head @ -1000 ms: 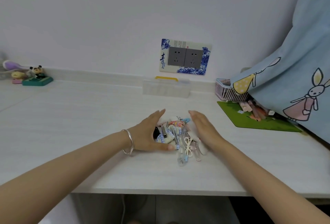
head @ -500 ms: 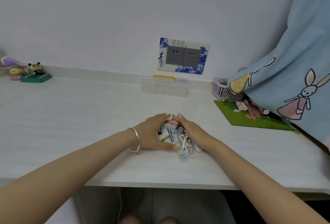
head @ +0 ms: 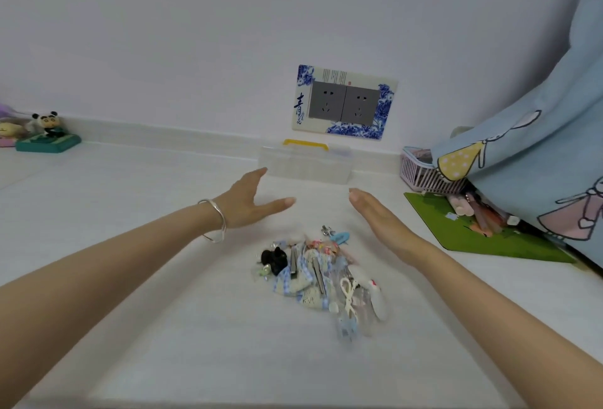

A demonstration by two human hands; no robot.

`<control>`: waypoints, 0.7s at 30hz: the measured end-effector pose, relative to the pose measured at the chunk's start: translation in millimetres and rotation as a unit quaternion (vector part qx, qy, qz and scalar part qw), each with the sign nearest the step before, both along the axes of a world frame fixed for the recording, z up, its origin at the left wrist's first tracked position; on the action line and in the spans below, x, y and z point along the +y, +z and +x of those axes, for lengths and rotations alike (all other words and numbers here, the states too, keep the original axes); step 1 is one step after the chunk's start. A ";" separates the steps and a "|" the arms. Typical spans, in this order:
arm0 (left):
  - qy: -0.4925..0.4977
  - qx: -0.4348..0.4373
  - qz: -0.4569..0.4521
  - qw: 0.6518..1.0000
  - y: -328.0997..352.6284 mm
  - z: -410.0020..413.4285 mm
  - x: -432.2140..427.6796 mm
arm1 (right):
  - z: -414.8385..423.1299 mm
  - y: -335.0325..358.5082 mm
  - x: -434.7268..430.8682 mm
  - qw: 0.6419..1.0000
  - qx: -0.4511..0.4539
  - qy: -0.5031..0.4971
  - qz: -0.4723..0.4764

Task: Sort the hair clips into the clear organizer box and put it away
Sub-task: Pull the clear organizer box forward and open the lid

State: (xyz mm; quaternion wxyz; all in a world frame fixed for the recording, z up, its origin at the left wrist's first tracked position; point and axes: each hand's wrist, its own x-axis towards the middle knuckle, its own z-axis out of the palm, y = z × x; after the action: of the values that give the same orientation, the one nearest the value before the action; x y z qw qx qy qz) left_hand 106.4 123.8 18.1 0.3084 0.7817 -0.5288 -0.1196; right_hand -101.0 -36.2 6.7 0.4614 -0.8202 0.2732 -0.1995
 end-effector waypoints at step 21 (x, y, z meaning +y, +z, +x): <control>0.113 0.155 -0.098 0.976 -10.9 118.1 -142.8 | 128.1 4.0 -132.5 0.993 -0.059 -0.090 0.041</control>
State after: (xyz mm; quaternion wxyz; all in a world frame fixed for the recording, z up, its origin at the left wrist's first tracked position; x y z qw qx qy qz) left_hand 224.5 -19.0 7.2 0.4734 0.7741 -0.3919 -0.1515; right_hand 27.0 -168.7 10.7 0.4904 -0.7591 0.3266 -0.2768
